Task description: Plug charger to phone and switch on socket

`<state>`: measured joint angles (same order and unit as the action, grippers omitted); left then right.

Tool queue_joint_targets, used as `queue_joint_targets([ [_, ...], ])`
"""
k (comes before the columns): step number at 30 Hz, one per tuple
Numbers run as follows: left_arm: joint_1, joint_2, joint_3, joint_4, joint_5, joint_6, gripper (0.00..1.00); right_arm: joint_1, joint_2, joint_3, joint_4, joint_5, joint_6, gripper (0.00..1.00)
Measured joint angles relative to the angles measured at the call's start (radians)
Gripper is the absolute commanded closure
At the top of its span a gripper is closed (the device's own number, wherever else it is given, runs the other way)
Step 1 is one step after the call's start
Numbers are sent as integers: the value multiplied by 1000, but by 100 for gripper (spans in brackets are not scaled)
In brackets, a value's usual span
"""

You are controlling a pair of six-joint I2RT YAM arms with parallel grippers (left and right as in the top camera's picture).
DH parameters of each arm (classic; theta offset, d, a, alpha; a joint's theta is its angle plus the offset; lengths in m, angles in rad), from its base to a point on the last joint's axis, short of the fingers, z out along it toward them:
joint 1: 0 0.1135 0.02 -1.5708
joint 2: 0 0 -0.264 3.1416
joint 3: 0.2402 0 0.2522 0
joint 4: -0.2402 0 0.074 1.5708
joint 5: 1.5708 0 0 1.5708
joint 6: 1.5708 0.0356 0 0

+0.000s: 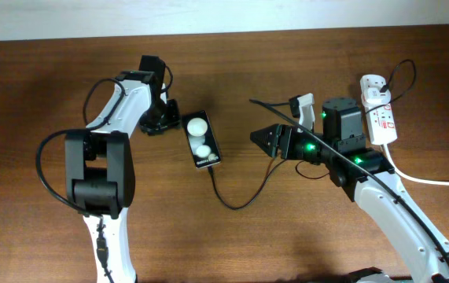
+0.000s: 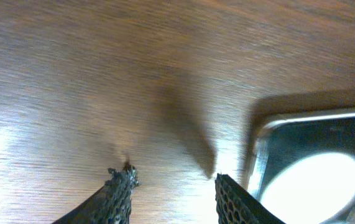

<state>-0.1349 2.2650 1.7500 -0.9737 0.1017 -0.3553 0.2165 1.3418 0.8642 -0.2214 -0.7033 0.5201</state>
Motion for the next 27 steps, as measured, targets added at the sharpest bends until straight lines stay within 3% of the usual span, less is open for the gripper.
queue_joint_targets([
  [5,23,-14,85,-69,-81,5,51,0,0,16,-73,22,-44,35],
  [7,29,-70,144,-93,-96,8,48,0,0,55,-158,55,-74,40],
  [10,29,-183,188,-103,-105,13,46,-13,0,132,-269,95,-107,56],
  [12,28,-296,205,-109,-108,15,46,-54,0,195,-340,117,-134,73],
  [14,28,-371,216,-112,-111,16,43,-119,0,246,-408,131,-147,84],
  [15,28,-402,219,-114,-111,16,37,-145,0,259,-428,132,-158,90],
  [16,28,-429,221,-116,-113,15,7,-197,0,287,-468,139,-167,96],
  [17,28,-446,222,-115,-114,15,1,-240,0,305,-492,140,-174,96],
  [27,28,-463,222,-122,-114,19,1,-666,13,344,-507,158,-217,96],
])
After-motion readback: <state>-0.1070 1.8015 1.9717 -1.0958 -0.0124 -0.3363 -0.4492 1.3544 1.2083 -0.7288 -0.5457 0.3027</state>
